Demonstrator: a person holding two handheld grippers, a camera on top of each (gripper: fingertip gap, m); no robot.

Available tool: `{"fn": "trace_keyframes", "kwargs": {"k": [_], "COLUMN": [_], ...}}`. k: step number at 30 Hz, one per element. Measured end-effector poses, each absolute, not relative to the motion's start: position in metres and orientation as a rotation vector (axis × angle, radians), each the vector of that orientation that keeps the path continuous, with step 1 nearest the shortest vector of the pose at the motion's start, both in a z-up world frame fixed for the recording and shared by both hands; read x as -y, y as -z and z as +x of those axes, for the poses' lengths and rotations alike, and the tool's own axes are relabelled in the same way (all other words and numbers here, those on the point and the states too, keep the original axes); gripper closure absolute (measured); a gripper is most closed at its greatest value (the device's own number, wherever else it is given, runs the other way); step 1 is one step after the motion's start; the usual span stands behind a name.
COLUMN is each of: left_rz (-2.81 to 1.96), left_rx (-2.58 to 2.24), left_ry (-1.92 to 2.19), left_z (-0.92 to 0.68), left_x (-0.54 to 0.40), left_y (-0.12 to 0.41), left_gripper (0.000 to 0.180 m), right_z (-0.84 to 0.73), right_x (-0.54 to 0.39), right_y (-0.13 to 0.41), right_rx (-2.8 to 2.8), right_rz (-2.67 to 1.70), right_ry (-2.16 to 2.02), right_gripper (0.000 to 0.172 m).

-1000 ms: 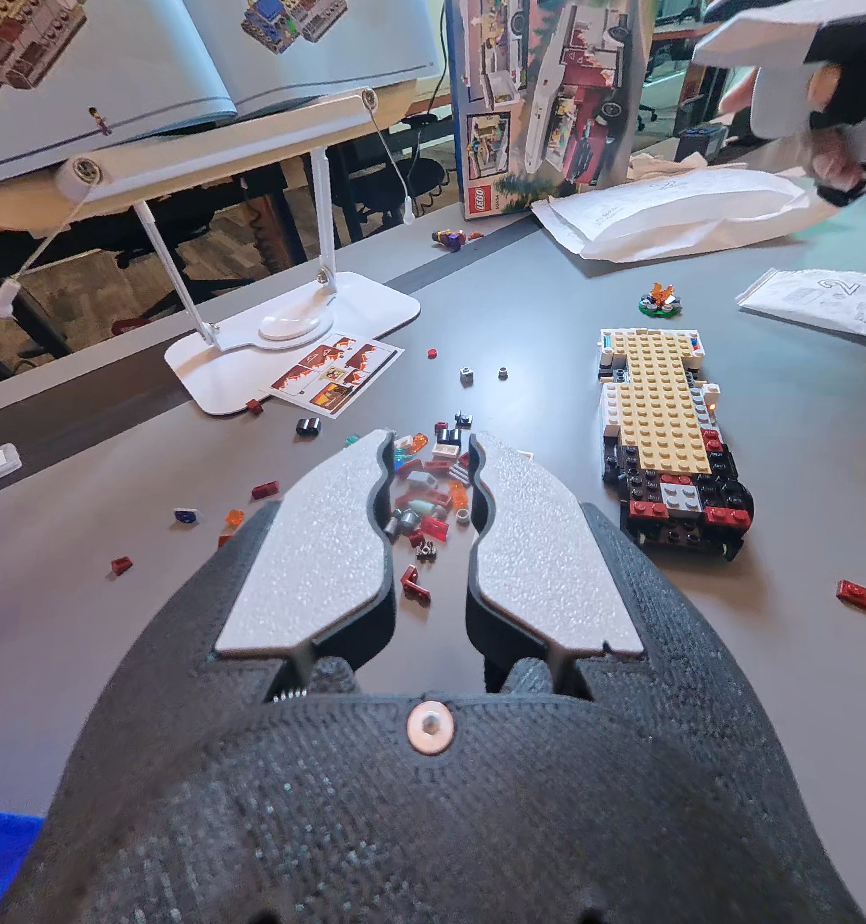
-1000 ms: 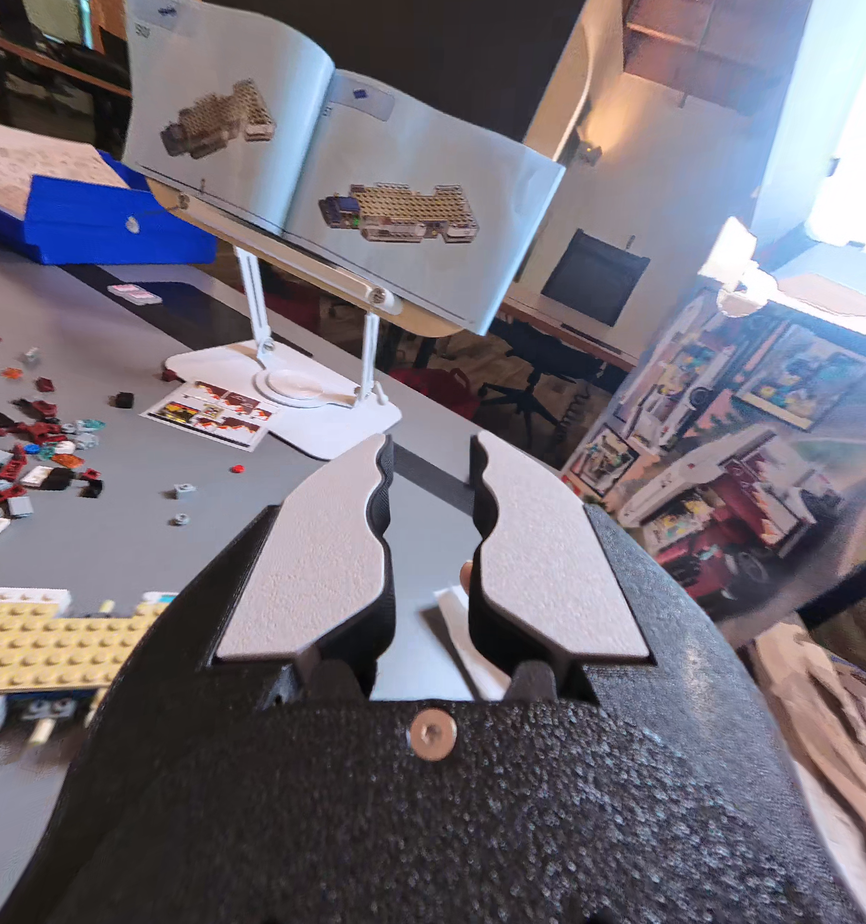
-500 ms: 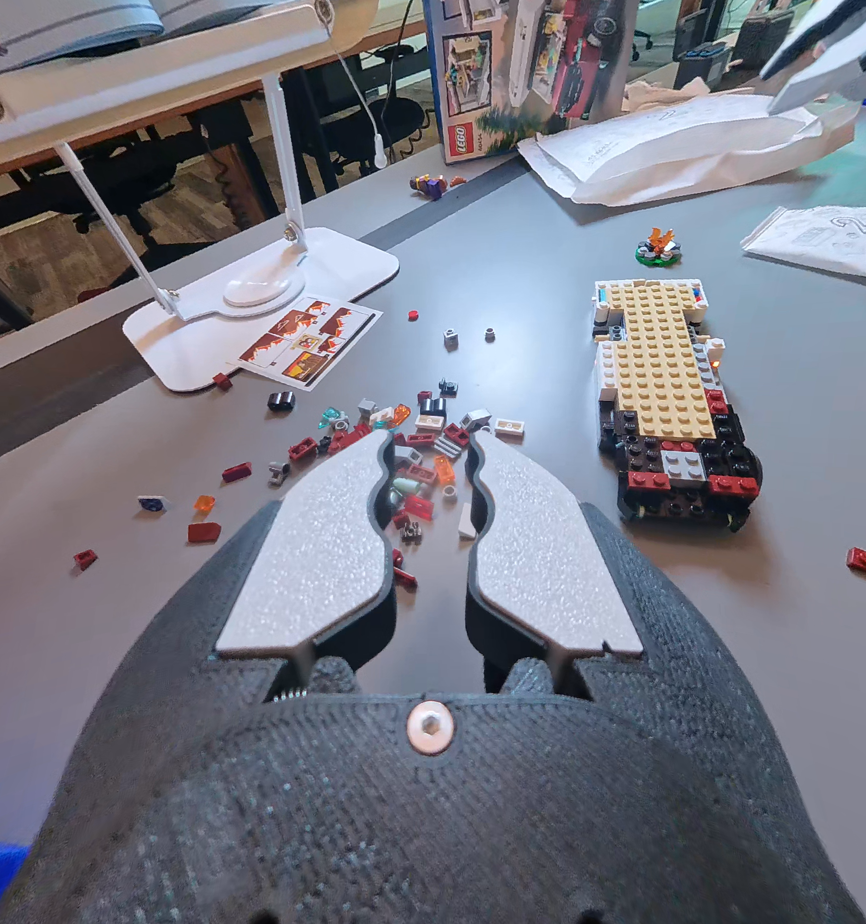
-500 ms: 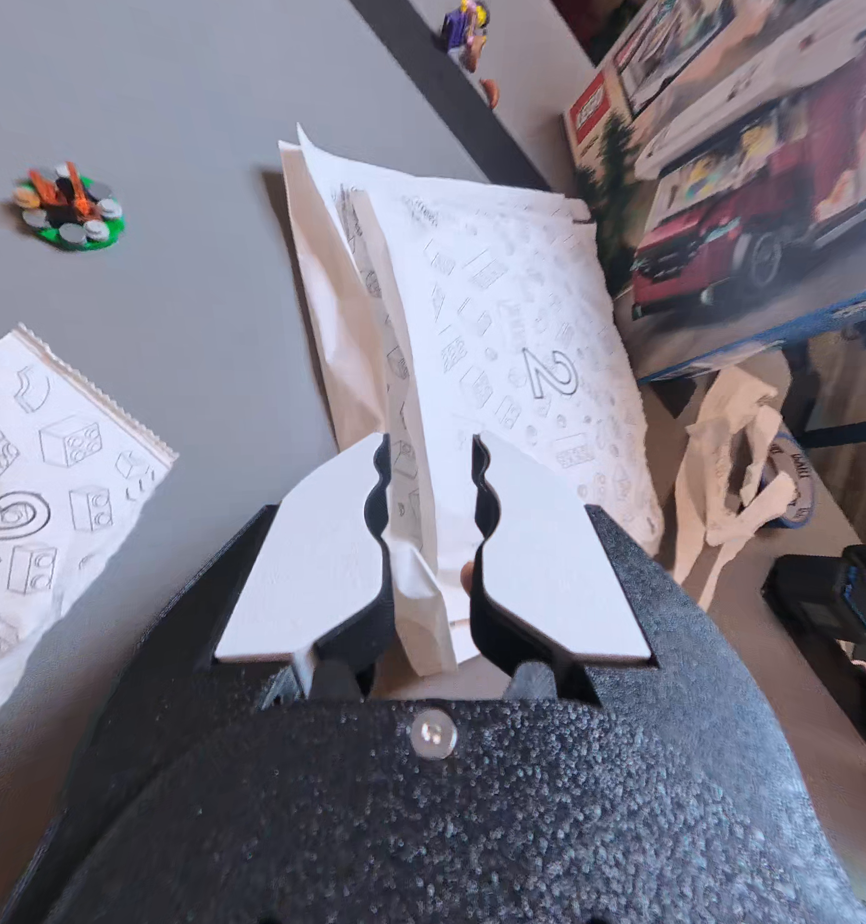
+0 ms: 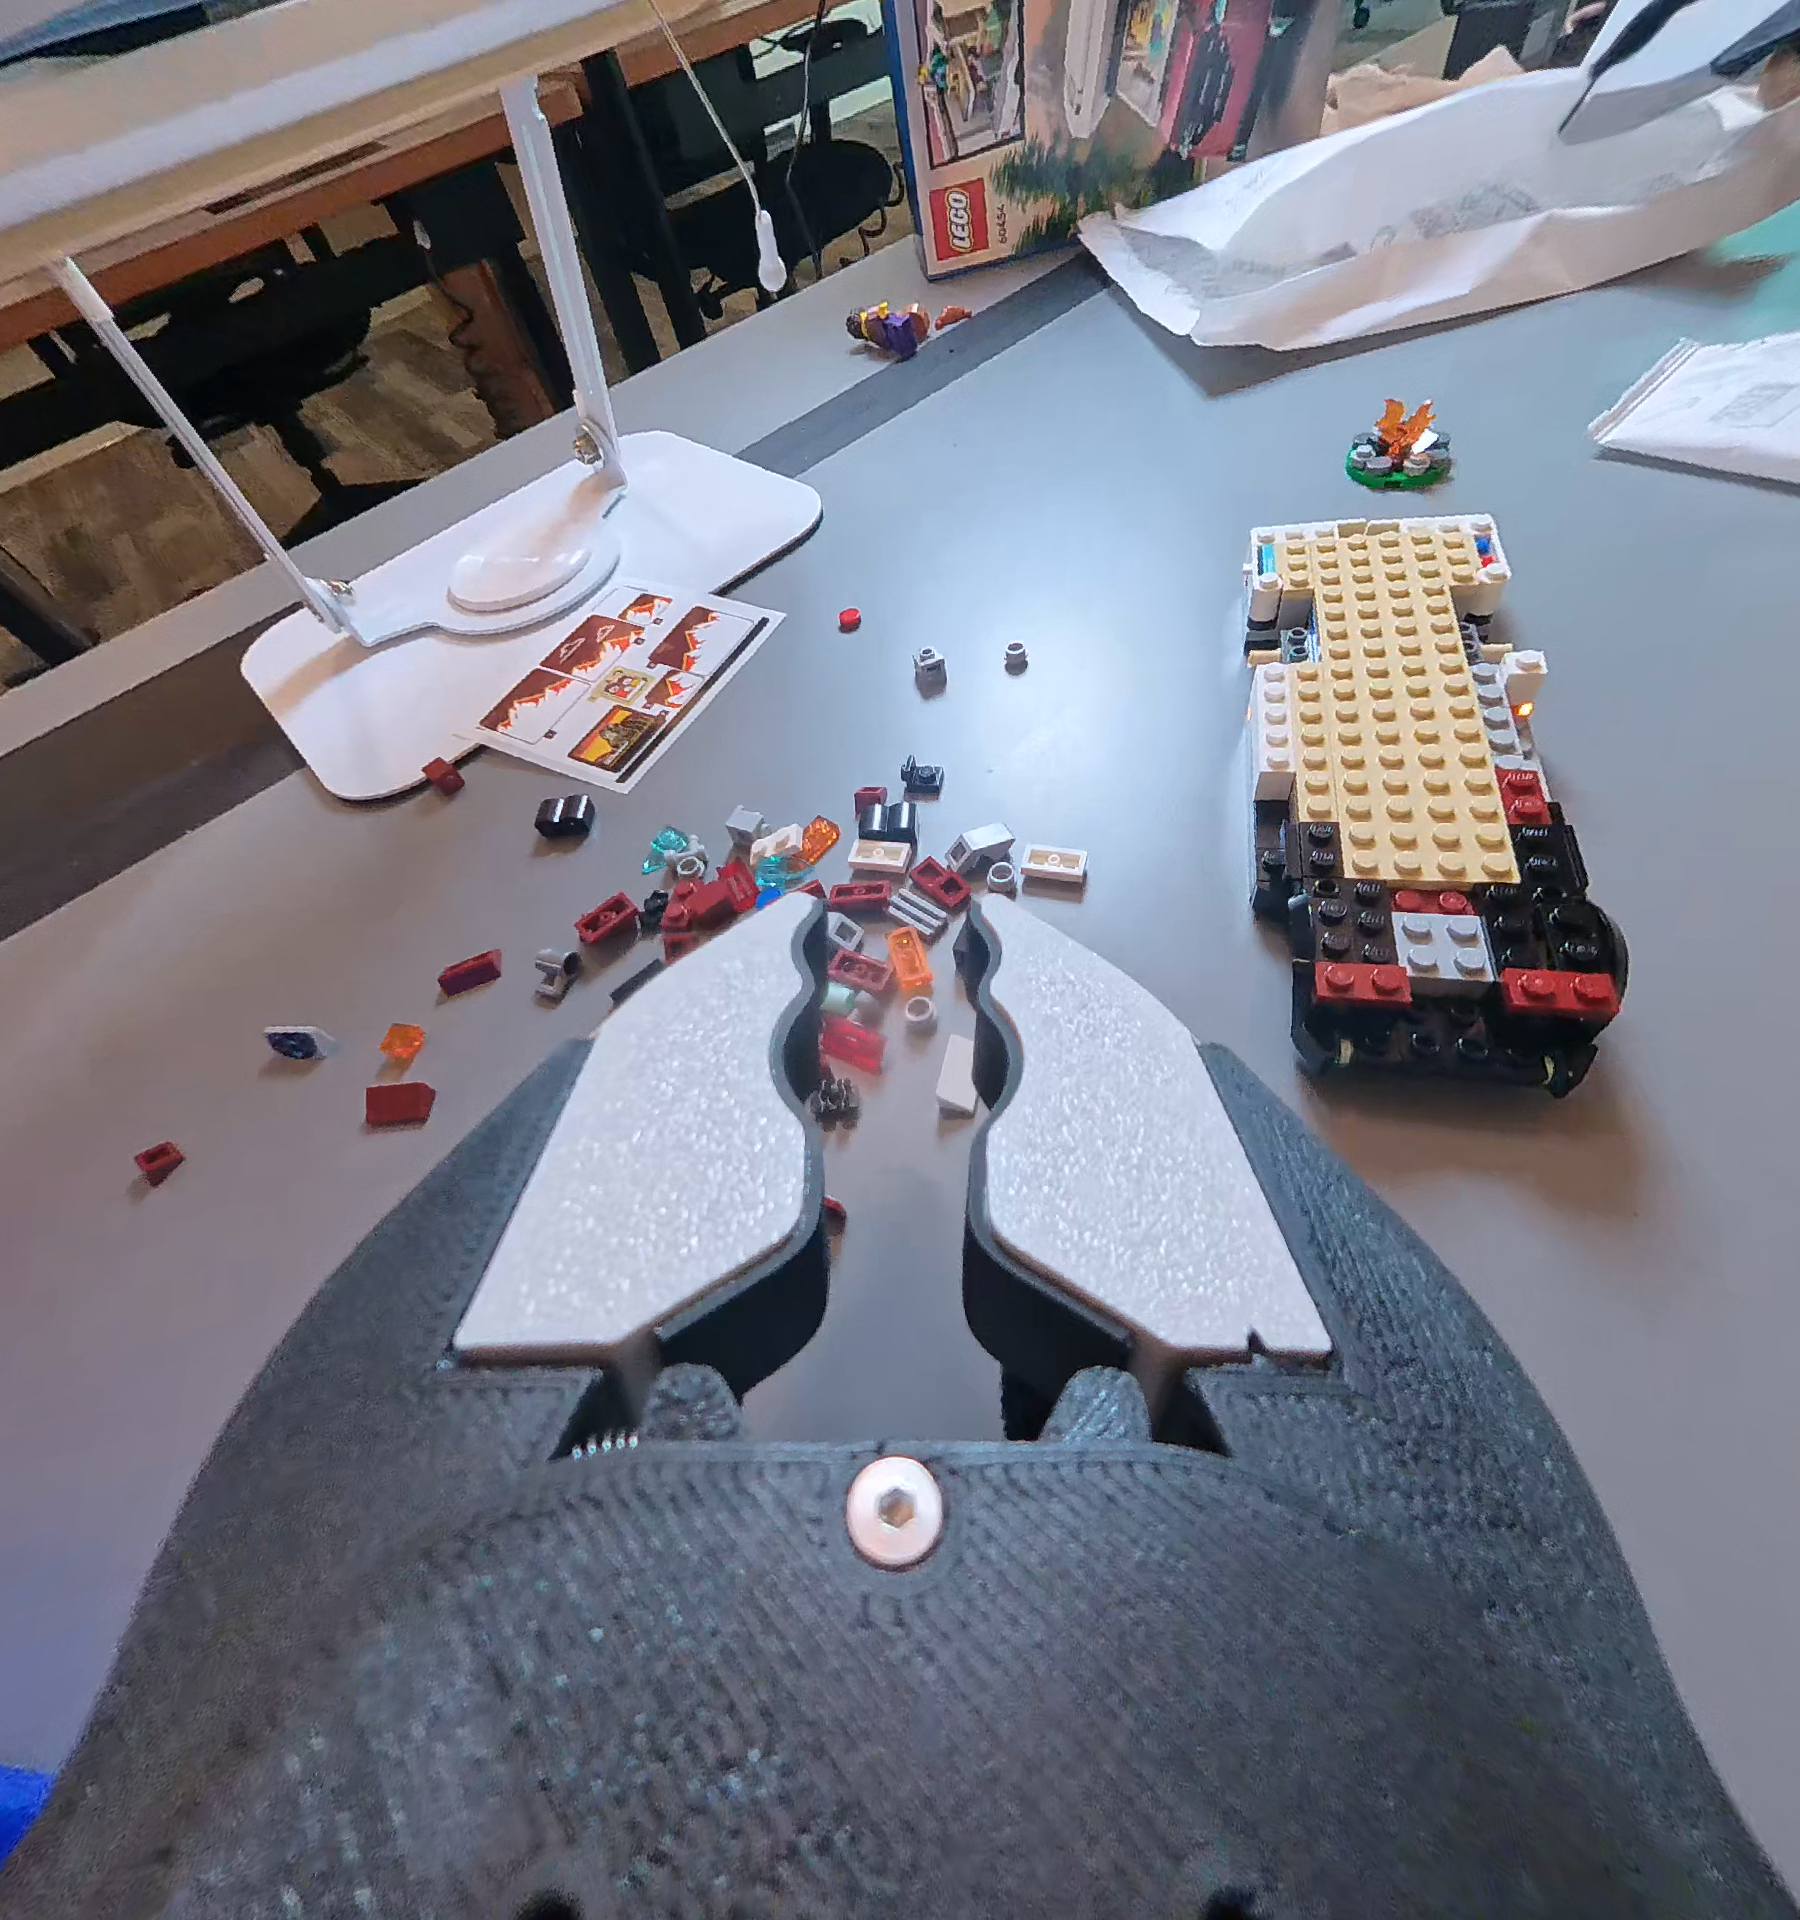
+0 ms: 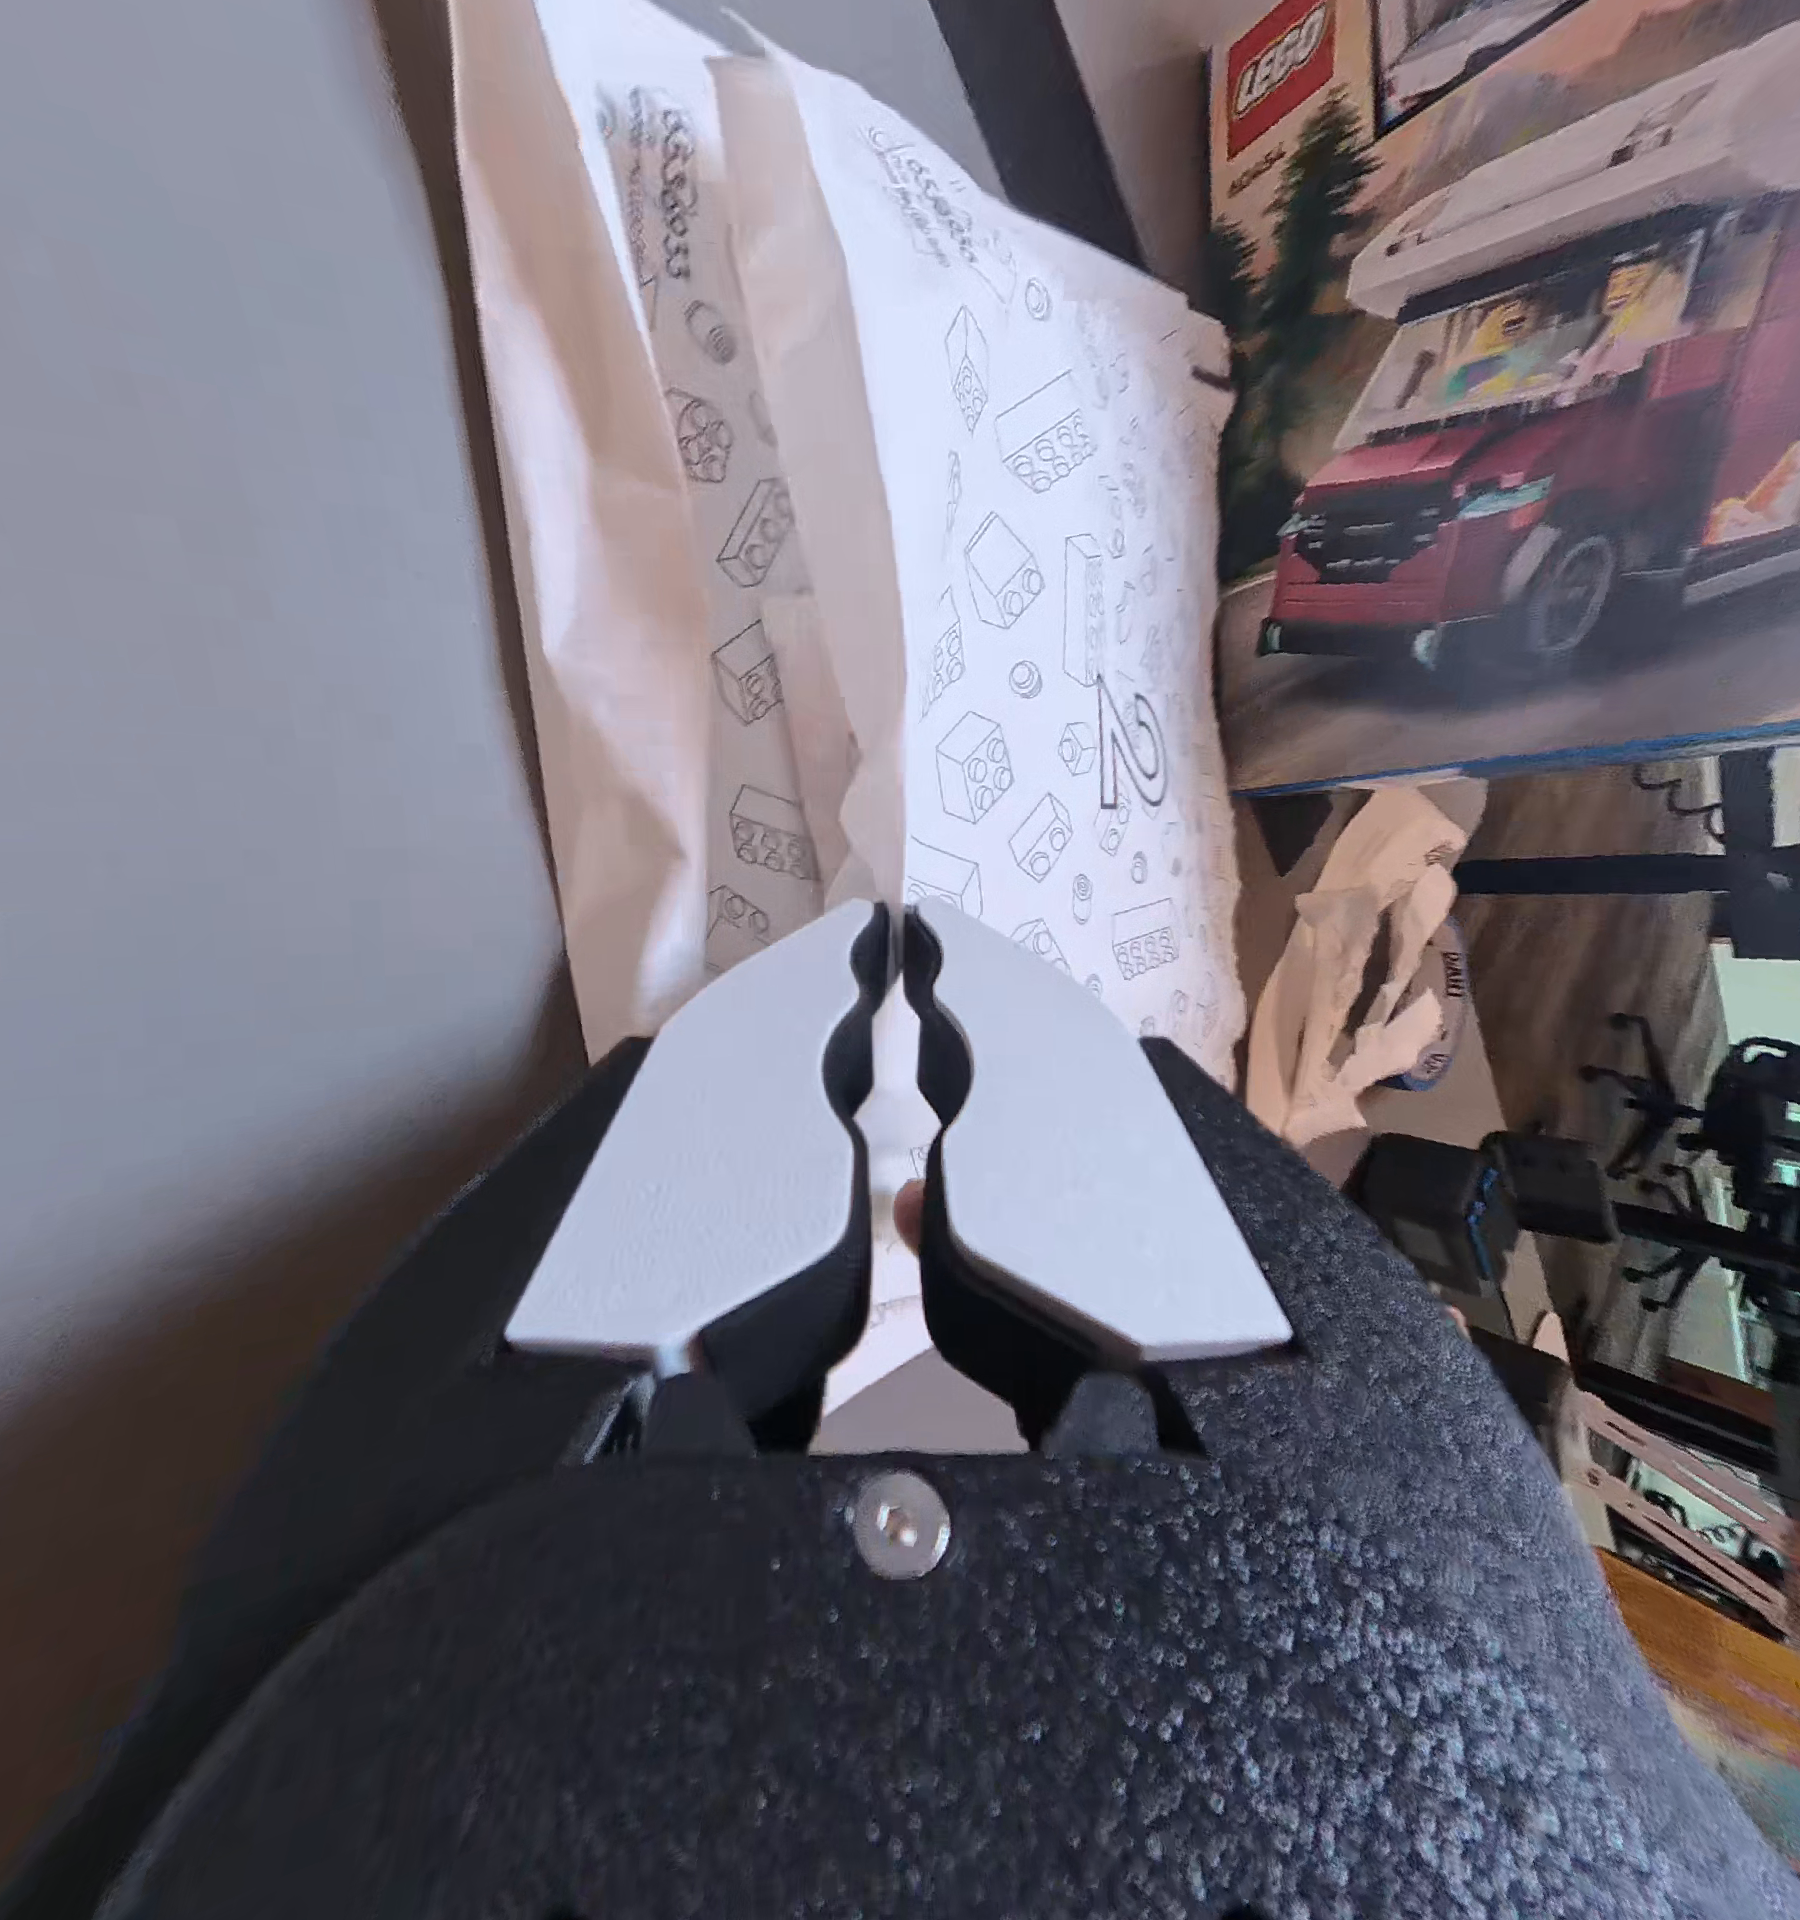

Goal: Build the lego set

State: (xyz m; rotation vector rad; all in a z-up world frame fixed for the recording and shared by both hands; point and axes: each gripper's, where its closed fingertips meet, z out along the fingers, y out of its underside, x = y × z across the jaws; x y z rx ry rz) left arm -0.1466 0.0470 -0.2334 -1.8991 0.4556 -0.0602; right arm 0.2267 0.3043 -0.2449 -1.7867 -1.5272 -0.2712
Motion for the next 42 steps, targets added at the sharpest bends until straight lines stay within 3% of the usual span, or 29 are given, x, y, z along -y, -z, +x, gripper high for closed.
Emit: {"fn": "trace_keyframes", "kwargs": {"k": [6, 9, 18, 23, 27, 30, 38, 41, 42], "left_rz": [-1.891, -1.872, -1.826, -1.826, -1.838, -1.849, -1.849, -1.858, -1.861], "left_rx": [-0.458, -0.482, -0.508, -0.532, -0.527, -0.515, -0.447, -0.429, -0.429], "left_ry": [0.102, 0.108, 0.174, 0.179, 0.178, 0.191, 0.132, 0.130, 0.133], "left_z": [-0.144, -0.141, -0.129, -0.123, -0.123, -0.123, -0.141, -0.146, -0.146], "left_x": [-0.046, -0.043, -0.036, -0.035, -0.036, -0.037, -0.041, -0.043, -0.043], "left_y": [0.231, 0.227, 0.215, 0.216, 0.219, 0.222, 0.220, 0.221, 0.222], "left_gripper": [0.156, 0.156, 0.156, 0.156, 0.156, 0.156, 0.157, 0.157, 0.157], "right_z": [0.243, 0.263, 0.351, 0.363, 0.314, 0.280, 0.238, 0.232, 0.230], "right_x": [-0.277, -0.227, -0.099, -0.077, -0.112, -0.172, -0.340, -0.357, -0.356], "right_y": [0.165, 0.151, 0.226, 0.239, 0.168, 0.150, 0.243, 0.272, 0.278], "right_rx": [1.397, 1.455, 1.551, 1.581, 1.499, 1.487, 1.464, 1.498, 1.516], "right_rz": [-1.611, -1.612, -1.909, -2.055, -1.862, -1.798, -2.165, -2.253, -2.278], "right_ry": [0.367, 0.378, 0.277, 0.116, -0.143, -0.220, -0.380, -0.400, -0.427], "right_gripper": [0.171, 0.170, 0.167, 0.146, 0.144, 0.143, 0.129, 0.131, 0.139]}}
